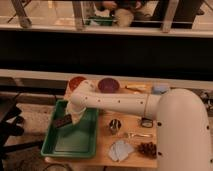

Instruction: Wipe tray with eraser

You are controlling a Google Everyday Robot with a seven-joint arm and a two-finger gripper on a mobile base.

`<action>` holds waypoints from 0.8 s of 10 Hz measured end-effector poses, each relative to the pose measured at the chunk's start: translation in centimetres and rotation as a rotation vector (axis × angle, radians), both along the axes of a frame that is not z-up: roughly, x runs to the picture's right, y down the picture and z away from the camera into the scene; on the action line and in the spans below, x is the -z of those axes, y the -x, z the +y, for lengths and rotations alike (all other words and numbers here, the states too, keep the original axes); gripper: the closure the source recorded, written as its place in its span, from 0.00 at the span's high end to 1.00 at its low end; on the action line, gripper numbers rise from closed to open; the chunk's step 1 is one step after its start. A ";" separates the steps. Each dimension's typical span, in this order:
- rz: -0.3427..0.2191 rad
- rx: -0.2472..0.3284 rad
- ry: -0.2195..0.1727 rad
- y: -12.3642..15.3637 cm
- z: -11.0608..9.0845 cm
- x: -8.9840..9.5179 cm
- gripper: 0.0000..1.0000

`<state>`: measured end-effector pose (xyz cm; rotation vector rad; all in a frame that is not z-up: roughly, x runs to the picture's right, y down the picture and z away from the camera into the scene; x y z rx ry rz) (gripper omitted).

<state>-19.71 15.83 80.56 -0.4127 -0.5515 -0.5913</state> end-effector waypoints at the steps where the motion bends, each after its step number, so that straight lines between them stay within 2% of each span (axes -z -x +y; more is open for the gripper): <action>1: 0.016 0.024 -0.010 -0.2 0.9 0.6 0.02; 2: 0.027 0.052 -0.016 -0.3 2.0 1.3 0.02; 5: 0.034 0.119 0.013 -1.0 5.3 2.0 0.02; 6: 0.027 0.122 0.021 -1.1 5.6 2.2 0.02; 8: 0.035 0.088 0.051 -3.0 5.9 2.3 0.02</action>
